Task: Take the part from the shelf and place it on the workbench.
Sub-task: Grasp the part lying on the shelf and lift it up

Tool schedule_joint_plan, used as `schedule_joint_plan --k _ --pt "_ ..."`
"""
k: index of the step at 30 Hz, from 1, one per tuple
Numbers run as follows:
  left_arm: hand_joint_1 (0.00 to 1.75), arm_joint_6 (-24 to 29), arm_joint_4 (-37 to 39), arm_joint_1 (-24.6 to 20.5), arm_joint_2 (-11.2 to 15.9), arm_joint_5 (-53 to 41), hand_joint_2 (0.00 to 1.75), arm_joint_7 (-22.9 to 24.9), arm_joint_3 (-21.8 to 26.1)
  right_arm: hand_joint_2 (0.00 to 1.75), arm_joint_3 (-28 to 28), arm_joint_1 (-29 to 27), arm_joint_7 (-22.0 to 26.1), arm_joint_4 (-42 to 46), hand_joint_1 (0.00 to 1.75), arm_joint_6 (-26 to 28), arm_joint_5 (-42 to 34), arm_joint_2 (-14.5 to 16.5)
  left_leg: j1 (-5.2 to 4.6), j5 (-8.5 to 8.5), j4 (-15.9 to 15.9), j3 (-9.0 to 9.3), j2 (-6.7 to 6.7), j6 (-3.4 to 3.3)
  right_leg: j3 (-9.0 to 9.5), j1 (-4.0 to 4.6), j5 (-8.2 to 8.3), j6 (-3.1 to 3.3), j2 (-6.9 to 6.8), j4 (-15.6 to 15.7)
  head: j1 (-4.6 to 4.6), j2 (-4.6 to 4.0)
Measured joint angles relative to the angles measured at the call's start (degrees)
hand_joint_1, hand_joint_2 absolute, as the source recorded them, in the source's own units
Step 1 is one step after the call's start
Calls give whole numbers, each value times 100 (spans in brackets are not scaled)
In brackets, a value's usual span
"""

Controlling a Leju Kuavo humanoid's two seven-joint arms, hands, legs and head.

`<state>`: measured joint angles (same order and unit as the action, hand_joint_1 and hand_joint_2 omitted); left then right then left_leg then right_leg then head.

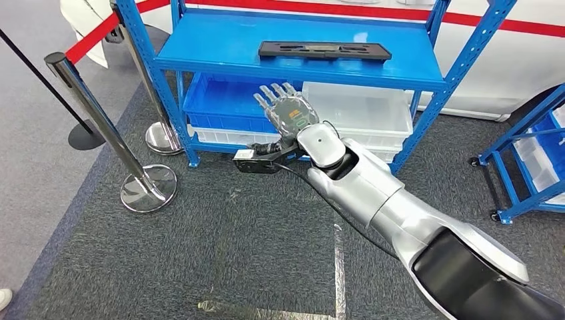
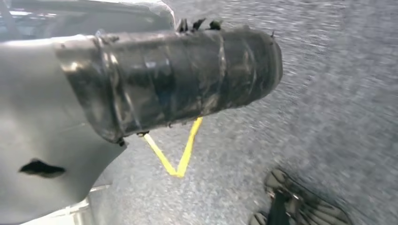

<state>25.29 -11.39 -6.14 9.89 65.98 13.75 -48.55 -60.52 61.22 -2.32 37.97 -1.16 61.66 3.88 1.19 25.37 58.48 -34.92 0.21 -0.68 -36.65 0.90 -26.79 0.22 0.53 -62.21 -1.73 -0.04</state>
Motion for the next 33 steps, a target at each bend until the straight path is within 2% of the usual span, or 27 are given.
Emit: schedule_joint_plan --k 2,3,4,5,6,7,9,10,12,14,16,18,19,20,21,23,24,26,28,30,31,33 --pt "0 19 0 1 1 -2 0 -9 -3 0 0 -17 0 -1 0 17 7 -25 4 6 -9 16 -1 -36 -360 -45 -321 -60 -7 -722 20 0" --pt "0 25 0 0 1 -3 0 -13 -4 0 0 -36 0 -2 0 21 8 -34 5 13 -5 17 1 -44 -556 -70 -429 -80 -9 -1078 20 0" --pt "0 27 0 0 1 -3 0 -14 -7 0 0 -57 0 -2 0 22 9 -43 6 22 0 21 4 -47 -686 -92 -444 -96 -12 -1281 20 0" --pt "0 28 0 1 1 -4 0 -15 -9 0 0 -73 0 -2 0 22 9 -50 9 34 7 27 8 -44 -717 -112 -355 -107 -15 -1273 21 0" --pt "0 28 0 3 1 -4 0 -15 -13 0 0 -80 0 -2 0 23 9 -54 13 51 16 39 12 -35 -634 -129 -170 -112 -20 -1039 21 0" --pt "0 28 0 4 1 -4 0 -15 -17 0 0 -82 0 -2 0 24 9 -57 17 73 25 58 17 -19 -466 -142 57 -111 -24 -650 21 0" --pt "0 31 1 1 2 -13 0 -15 -32 0 0 -73 1 -2 0 29 9 -63 6 117 44 76 23 36 -128 -134 313 -93 -24 38 19 0" --pt "0 34 2 -3 3 -24 0 -15 -45 0 0 -70 2 -1 0 32 9 -65 0 126 43 77 25 69 -40 -123 338 -78 -21 213 15 0" --pt "0 44 2 -9 5 -49 0 -15 -76 0 0 -67 4 -1 0 36 11 -75 2 126 16 81 26 135 -13 -99 302 -29 -10 282 13 0" --pt "0 51 2 -6 7 -59 0 -17 -94 0 0 -68 4 -2 0 38 14 -87 20 185 77 63 14 196 30 -113 307 40 -4 330 9 0" --pt "0 53 2 -7 8 -61 0 -27 -99 0 0 -66 4 -2 0 38 17 -91 27 416 516 -139 5 228 94 -128 301 110 -5 375 -7 0" --pt "0 52 2 -9 9 -61 0 -39 -104 0 0 -80 4 -2 0 37 17 -91 24 701 1245 -526 7 240 129 -107 270 161 -7 371 -15 0" --pt "0 52 2 -6 10 -61 0 -43 -106 0 0 -95 4 -2 0 37 17 -91 24 753 1510 -688 6 241 140 -94 253 175 -5 362 -15 0" --pt "0 52 2 0 10 -61 0 -45 -108 0 0 -108 4 -2 0 37 17 -91 24 705 1601 -772 6 237 151 -84 234 184 1 348 -15 0" --pt "0 52 2 5 10 -61 0 -46 -108 0 0 -117 4 -2 0 37 17 -91 23 542 1458 -741 6 226 166 -78 210 185 10 331 -15 0" --pt "0 51 2 9 13 -68 0 -48 -109 0 0 -119 4 -2 0 37 17 -92 16 115 747 -449 4 184 205 -72 151 167 26 296 -13 0" --pt "0 46 2 6 15 -77 0 -50 -110 0 0 -113 4 -2 0 37 17 -94 -2 -17 413 -295 5 158 208 -59 124 147 28 272 -13 0" --pt "0 33 2 -10 19 -93 0 -54 -117 0 0 -110 5 -2 0 38 17 -98 -38 -46 141 -170 12 117 190 -47 100 99 29 254 -12 0" --pt "0 25 2 -19 16 -97 0 -56 -133 0 0 -116 9 -2 0 41 20 -100 -39 -38 103 -156 20 85 188 -39 93 52 28 264 -10 0" --pt "0 25 2 -12 9 -95 0 -51 -143 0 0 -112 14 -2 0 44 25 -102 -6 -37 57 -104 16 39 145 -38 -11 -3 18 133 4 0" --pt "0 27 2 -10 7 -96 0 -46 -144 0 0 -106 18 -2 0 45 27 -103 11 -33 39 -73 11 15 41 -45 -132 -35 12 -93 12 0" --pt "0 32 2 -9 5 -99 0 -40 -144 0 0 -110 26 -5 0 47 32 -108 17 -12 30 -39 7 -25 -342 -83 -426 -82 0 -823 28 0"
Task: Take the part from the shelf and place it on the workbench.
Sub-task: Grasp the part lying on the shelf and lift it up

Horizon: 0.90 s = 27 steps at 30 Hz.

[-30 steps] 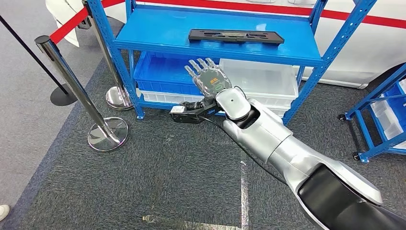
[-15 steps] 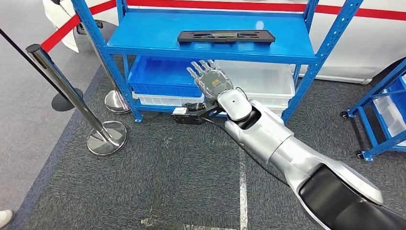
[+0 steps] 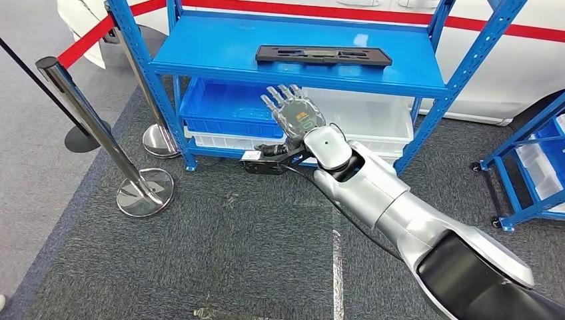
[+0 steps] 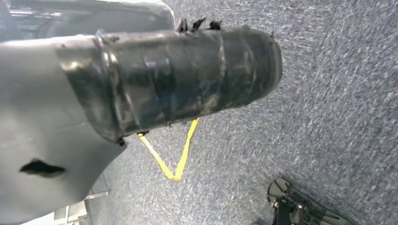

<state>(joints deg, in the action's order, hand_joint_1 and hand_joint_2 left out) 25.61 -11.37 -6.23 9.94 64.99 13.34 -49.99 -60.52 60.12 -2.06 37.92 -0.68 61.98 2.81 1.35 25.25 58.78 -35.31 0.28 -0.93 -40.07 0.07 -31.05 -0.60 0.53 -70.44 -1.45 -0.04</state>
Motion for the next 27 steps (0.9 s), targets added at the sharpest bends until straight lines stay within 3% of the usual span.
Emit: schedule_joint_plan --k 2,3,5,7,12,14,16,17,18,20,22,24,27 --pt "0 1 0 -4 -1 -7 0 -1 -4 0 0 -33 9 -8 0 4 4 -9 3 23 1 24 4 -14 -317 -37 -65 -27 -3 -492 2 0" --pt "0 0 0 -3 -3 -11 0 -6 -6 0 0 -45 17 -13 0 9 4 -15 7 38 2 42 9 -12 -331 -53 56 -34 -6 -431 1 0" --pt "0 -5 0 4 -10 -18 0 -31 -9 0 0 -44 31 -16 0 20 5 -31 20 80 7 90 19 22 -74 -76 488 -35 -14 244 3 0" --pt "0 -10 0 3 -13 -22 0 -65 -10 0 0 -22 37 -17 0 22 3 -52 5 122 26 103 29 87 228 -67 734 -17 -14 900 1 0" --pt "0 -10 0 1 -17 -23 0 -84 -57 0 0 -3 37 -29 0 16 -7 -121 16 196 73 78 14 235 353 -55 736 124 10 1135 -13 0" --pt "0 -10 0 1 -18 -30 0 -84 -69 0 0 13 34 -31 0 14 -21 -132 25 450 564 -152 -4 262 410 -62 731 188 12 1174 -46 0" --pt "0 -10 0 -3 -14 -48 0 -84 -83 0 0 17 20 -41 0 0 -43 -142 23 709 1310 -551 -4 272 439 -37 709 231 13 1174 -68 0" --pt "0 -10 0 0 -14 -55 0 -82 -89 0 0 15 8 -51 0 -10 -55 -153 23 720 1522 -689 -4 268 450 -22 696 244 14 1169 -70 0" --pt "0 -9 0 5 -14 -59 0 -79 -92 0 1 14 -6 -62 0 -19 -67 -168 22 629 1532 -732 -4 256 462 -9 682 251 17 1161 -69 0" --pt "0 -8 0 13 -14 -60 0 -71 -93 0 5 23 -26 -79 0 -29 -95 -207 9 217 927 -493 -4 203 498 10 647 251 25 1147 -69 0" --pt "0 -3 3 10 -6 -60 0 -69 -95 0 11 51 -33 -90 0 -41 -121 -244 -33 -37 258 -168 -6 136 515 35 614 223 31 1132 -66 0" --pt "0 2 7 -1 -1 -60 0 -69 -97 0 14 75 -37 -105 0 -73 -146 -281 -77 -41 39 -60 -1 96 505 37 610 172 30 1134 -64 0" --pt "0 -2 7 -6 -9 -57 0 -68 -99 0 29 90 -55 -126 0 -150 -259 -331 -43 -64 -56 -3 -4 36 497 32 553 77 24 1099 -58 0"
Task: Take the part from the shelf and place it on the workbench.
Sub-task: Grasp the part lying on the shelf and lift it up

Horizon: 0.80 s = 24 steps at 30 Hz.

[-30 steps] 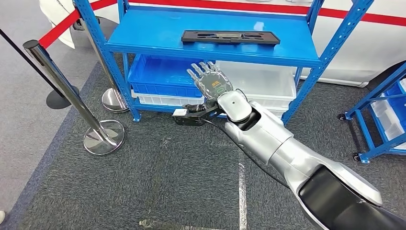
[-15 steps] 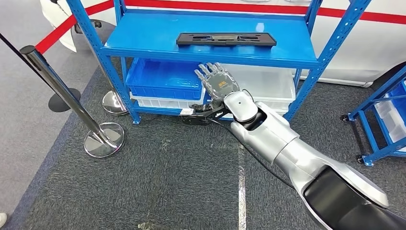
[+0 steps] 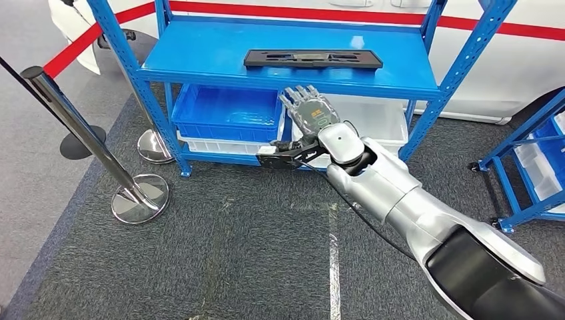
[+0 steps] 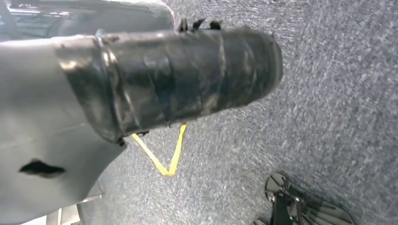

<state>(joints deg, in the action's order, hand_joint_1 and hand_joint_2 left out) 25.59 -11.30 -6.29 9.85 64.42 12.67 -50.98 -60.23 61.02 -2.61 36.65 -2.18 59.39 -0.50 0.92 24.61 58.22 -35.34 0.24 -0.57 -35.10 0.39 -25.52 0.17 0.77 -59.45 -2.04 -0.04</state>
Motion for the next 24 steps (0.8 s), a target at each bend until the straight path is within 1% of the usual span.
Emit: schedule_joint_plan --k 1,2,4,5,6,7,8,9,10,11,12,14,15,16,17,18,19,20,21,22,23,24 --pt "0 -2 0 5 -4 1 0 1 -1 0 9 20 -7 -7 0 -38 -58 -20 20 -8 -34 29 -7 -23 -63 0 -98 -32 -5 -156 12 0" --pt "0 -3 0 10 -8 2 0 1 -1 0 19 42 -11 -15 0 -78 -113 -46 31 -10 -50 50 -12 -40 -191 -13 -243 -60 -12 -431 23 0" --pt "0 1 0 10 -8 3 0 3 -1 0 25 74 -12 -36 0 -154 -184 -101 30 4 -44 57 -14 -64 -565 -42 -535 -103 -21 -1175 34 0" --pt "0 4 0 9 -9 5 0 5 -1 0 25 76 -11 -48 0 -173 -202 -130 31 13 -35 57 -12 -69 -714 -59 -585 -119 -23 -1433 34 0" --pt "0 6 0 9 -10 9 0 10 -1 0 25 80 -11 -57 0 -183 -212 -153 34 24 -24 59 -7 -69 -777 -75 -535 -131 -25 -1503 34 0" --pt "0 8 0 10 -15 14 0 14 -1 0 26 93 -10 -66 0 -184 -216 -173 40 41 -5 61 0 -62 -732 -90 -384 -139 -28 -1350 35 0" --pt "0 9 0 12 -21 16 0 17 -1 0 28 119 -10 -70 0 -182 -217 -191 47 63 20 64 7 -48 -590 -103 -172 -142 -32 -1013 36 0" --pt "0 9 0 14 -27 19 0 19 -1 0 30 152 -10 -72 0 -181 -217 -206 52 88 46 64 14 -27 -422 -110 -9 -139 -36 -640 35 0" --pt "0 10 0 14 -32 19 0 19 -1 0 32 190 -10 -72 0 -181 -217 -218 48 112 79 54 18 2 -274 -107 104 -127 -35 -314 34 0" --pt "0 13 0 12 -34 19 0 19 -1 0 33 219 -10 -72 0 -181 -217 -228 40 124 94 43 21 34 -183 -99 147 -109 -32 -117 28 0" --pt "0 16 0 12 -35 20 0 19 -1 0 33 238 -10 -72 0 -181 -217 -232 32 126 94 34 22 62 -151 -86 128 -87 -25 -48 22 0" --pt "0 19 0 11 -38 28 0 13 -1 0 33 252 -10 -74 0 -181 -217 -242 28 126 72 31 20 119 -142 -81 137 -26 -14 -20 12 0" --pt "0 17 0 12 -43 37 0 3 -1 0 33 258 -10 -75 0 -181 -216 -245 33 161 108 19 14 143 -128 -89 142 8 -13 -3 10 0" --pt "0 15 0 11 -48 45 0 -12 -1 0 34 268 -10 -77 0 -180 -215 -249 36 241 232 -30 8 168 -110 -101 146 43 -13 15 1 0" --pt "0 9 0 8 -52 54 0 -30 -1 0 34 276 -10 -77 0 -180 -214 -248 38 373 477 -141 3 185 -89 -109 145 73 -14 28 -10 0" --pt "0 2 0 5 -55 68 0 -47 -1 0 34 280 -9 -77 0 -180 -212 -246 38 534 828 -302 -1 197 -75 -101 136 96 -14 31 -21 0" --pt "0 -7 0 2 -56 82 0 -60 -1 0 34 276 -7 -78 0 -181 -211 -243 36 681 1220 -500 -1 205 -66 -90 128 115 -15 31 -31 0" --pt "0 -15 0 3 -58 97 0 -67 -1 0 34 265 -4 -79 0 -181 -209 -236 35 764 1538 -676 -1 207 -56 -77 119 129 -14 30 -34 0" --pt "0 -21 0 6 -62 109 0 -72 -1 0 34 253 -2 -81 0 -182 -207 -226 33 747 1683 -777 -1 201 -46 -64 110 140 -13 29 -34 0" --pt "0 -25 0 11 -67 113 0 -75 -1 0 34 242 -2 -83 0 -182 -204 -214 31 643 1640 -787 -1 188 -34 -53 100 147 -9 28 -35 0" --pt "0 -26 0 13 -71 111 0 -78 -1 0 34 236 -2 -84 0 -182 -202 -200 27 447 1360 -678 -1 163 -13 -43 87 150 -5 27 -35 0" --pt "0 -26 0 13 -74 107 0 -80 -1 0 34 236 -2 -84 0 -182 -200 -184 17 239 949 -504 -2 129 14 -37 69 146 -1 26 -35 0"
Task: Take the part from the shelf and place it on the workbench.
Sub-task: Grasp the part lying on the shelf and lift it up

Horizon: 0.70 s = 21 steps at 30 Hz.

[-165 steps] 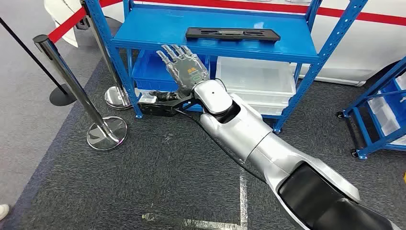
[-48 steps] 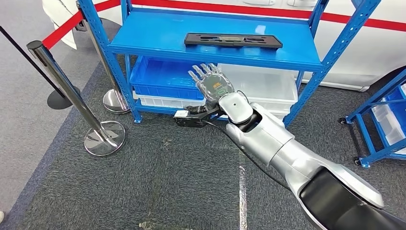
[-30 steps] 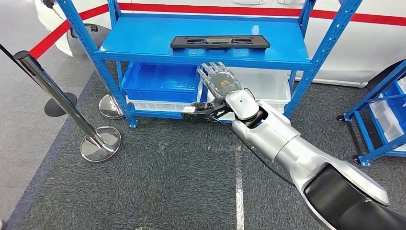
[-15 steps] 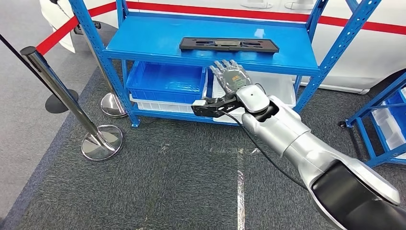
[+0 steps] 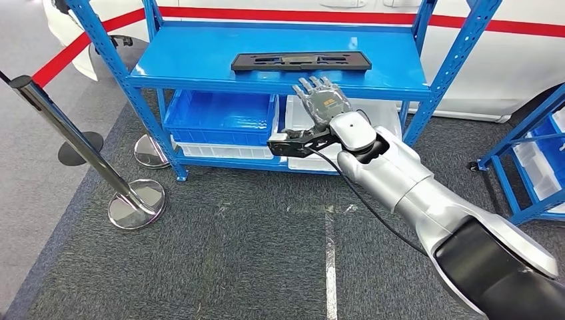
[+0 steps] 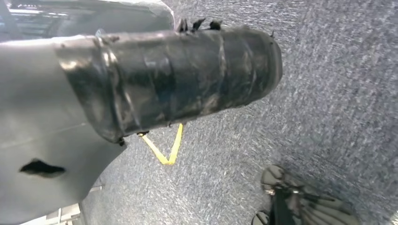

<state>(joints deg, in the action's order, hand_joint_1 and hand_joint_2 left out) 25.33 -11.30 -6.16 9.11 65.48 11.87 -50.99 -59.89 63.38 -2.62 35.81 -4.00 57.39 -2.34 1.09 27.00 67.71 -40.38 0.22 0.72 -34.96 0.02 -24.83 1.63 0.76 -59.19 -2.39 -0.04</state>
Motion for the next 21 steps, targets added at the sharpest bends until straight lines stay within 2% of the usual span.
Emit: schedule_joint_plan --k 2,3,5,7,8,9,11,12,13,14,16,17,18,21 --pt "0 7 0 -8 -3 -13 0 -2 0 0 1 10 2 -1 0 -1 3 23 -35 -233 -675 323 1 -66 31 13 -29 -28 1 4 2 0" --pt "0 11 0 -14 -5 -17 0 -2 0 0 0 15 5 -2 0 -2 4 30 -57 -249 -827 395 4 -89 29 13 -34 -53 -3 6 4 0" --pt "0 17 0 -25 -13 -24 0 -3 0 0 -1 22 19 -3 0 -5 10 40 -83 -237 -892 425 13 -121 16 19 -34 -107 -8 17 2 0" --pt "0 17 0 -23 -21 -27 0 -4 -1 0 -2 27 28 -3 0 -7 17 48 -51 -248 -934 465 9 -166 -4 17 -95 -163 -15 -35 11 0" --pt "0 17 0 -20 -25 -28 0 -4 -2 0 -2 36 28 -3 0 -8 19 49 -33 -252 -960 492 4 -191 -71 16 -195 -191 -20 -198 20 0" --pt "0 17 0 -17 -27 -28 0 -5 -2 0 -2 41 28 -4 0 -9 20 49 -27 -249 -970 512 0 -212 -209 6 -344 -216 -25 -490 28 0" --pt "0 17 0 -17 -28 -28 0 -6 -2 0 -2 31 28 -10 0 -20 20 49 -29 -232 -968 528 -1 -241 -604 -12 -646 -252 -28 -1267 35 0" --pt "0 17 0 -18 -28 -28 0 -7 -2 0 -2 16 29 -15 0 -28 20 49 -29 -221 -965 535 1 -249 -765 -21 -696 -263 -30 -1536 34 0" --pt "0 17 0 -17 -28 -28 0 -7 -2 0 -2 4 30 -18 0 -35 20 49 -29 -209 -960 545 5 -250 -829 -30 -634 -268 -30 -1596 36 0" --pt "0 17 0 -15 -31 -28 0 -7 -2 0 -2 0 31 -20 0 -40 20 49 -28 -191 -951 562 12 -246 -776 -38 -461 -264 -32 -1415 36 0" --pt "0 17 0 -13 -40 -28 0 -7 -2 0 -2 13 33 -21 0 -40 20 49 -26 -142 -924 593 25 -221 -452 -46 -34 -235 -32 -655 34 0" --pt "0 17 0 -16 -45 -28 0 -7 -2 0 -2 24 34 -21 0 -40 20 50 -35 -118 -903 597 31 -201 -289 -35 91 -216 -31 -299 32 0" --pt "0 17 0 -19 -48 -28 0 -7 -1 0 -2 30 35 -21 0 -40 20 52 -39 -108 -897 590 34 -173 -190 -23 135 -199 -29 -93 29 0" --pt "0 18 0 -21 -51 -28 0 -6 0 0 -2 34 37 -24 0 -42 20 55 -44 -107 -918 587 36 -85 -125 -9 113 -153 -17 31 27 0"
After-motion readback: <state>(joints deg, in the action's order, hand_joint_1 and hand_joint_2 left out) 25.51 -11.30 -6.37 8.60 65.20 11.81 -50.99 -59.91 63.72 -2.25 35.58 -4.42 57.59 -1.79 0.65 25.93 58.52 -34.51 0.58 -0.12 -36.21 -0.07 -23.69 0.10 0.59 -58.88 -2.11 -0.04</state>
